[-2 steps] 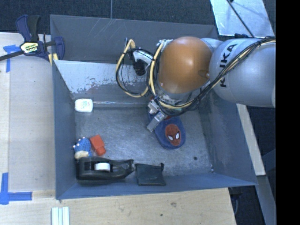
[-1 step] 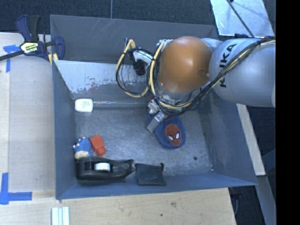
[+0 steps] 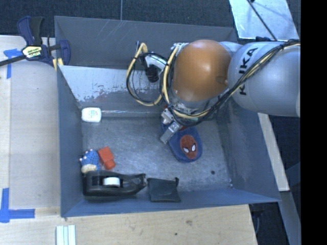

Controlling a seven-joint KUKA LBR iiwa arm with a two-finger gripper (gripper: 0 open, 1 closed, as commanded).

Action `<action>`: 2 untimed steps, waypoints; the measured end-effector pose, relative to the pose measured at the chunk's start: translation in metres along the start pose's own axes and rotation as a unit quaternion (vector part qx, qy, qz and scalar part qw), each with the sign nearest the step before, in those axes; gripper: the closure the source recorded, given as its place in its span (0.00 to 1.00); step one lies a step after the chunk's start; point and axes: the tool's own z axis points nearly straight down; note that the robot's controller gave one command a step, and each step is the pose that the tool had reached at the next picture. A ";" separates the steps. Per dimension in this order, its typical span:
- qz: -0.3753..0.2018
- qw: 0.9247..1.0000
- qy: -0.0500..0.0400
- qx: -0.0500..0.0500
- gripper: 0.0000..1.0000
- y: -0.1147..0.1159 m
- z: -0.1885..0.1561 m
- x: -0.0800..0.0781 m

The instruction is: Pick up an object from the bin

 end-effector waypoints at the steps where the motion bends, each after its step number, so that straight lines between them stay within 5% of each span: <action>1: 0.000 1.000 0.000 0.000 1.00 0.000 0.000 0.000; 2: 0.000 1.000 0.000 -0.001 1.00 0.000 0.000 0.000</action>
Offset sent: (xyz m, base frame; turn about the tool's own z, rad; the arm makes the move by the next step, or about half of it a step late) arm 0.0000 0.0000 0.0000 0.0000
